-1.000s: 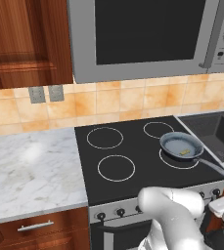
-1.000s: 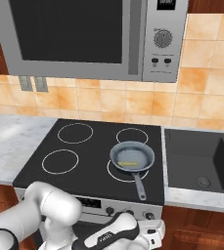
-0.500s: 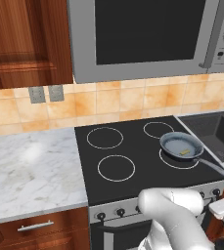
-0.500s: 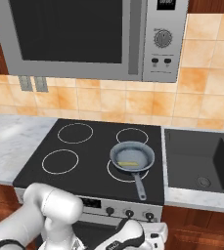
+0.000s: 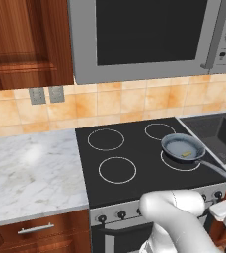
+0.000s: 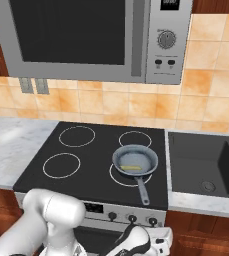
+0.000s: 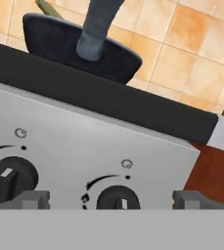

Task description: Pick up the butter stick and place it in the pan. Then turn on the burner for the pan.

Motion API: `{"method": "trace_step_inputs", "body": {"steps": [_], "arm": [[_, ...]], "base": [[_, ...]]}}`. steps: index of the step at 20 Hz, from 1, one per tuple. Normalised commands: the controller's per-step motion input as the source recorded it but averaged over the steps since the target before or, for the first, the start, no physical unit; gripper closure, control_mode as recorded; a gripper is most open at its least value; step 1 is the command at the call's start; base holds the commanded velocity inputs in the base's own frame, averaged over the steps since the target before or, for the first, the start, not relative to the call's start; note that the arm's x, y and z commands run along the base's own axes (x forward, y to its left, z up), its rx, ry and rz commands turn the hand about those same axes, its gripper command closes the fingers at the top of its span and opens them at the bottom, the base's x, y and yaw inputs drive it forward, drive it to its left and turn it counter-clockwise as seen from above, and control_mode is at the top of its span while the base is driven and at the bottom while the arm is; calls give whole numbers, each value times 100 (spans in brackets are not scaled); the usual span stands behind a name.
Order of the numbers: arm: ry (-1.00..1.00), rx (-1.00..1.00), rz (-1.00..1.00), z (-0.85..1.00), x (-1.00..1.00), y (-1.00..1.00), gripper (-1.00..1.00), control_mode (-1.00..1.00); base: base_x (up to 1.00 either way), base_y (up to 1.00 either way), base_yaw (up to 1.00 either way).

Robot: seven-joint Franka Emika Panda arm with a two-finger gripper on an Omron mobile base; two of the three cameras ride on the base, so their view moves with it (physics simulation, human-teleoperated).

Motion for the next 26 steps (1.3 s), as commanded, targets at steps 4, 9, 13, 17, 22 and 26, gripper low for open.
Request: {"method": "trace_step_inputs", "body": {"steps": [4, 9, 13, 17, 22, 26], "arm": [[0, 0, 1, -14, 14, -5, -100, -100], [0, 0, 0, -16, 10, -13, -100, -100], [0, 0, 0, -17, 8, -11, -100, -100], [0, 0, 0, -7, 7, -3, -100, -100], [0, 0, 0, 0, 12, 0, -100, -100], [0, 0, 0, 0, 15, 0, -100, -100]], "base": [[0, 0, 0], [0, 0, 0], [0, 0, 0], [0, 0, 0], [0, 0, 0], [0, 0, 0]]}}
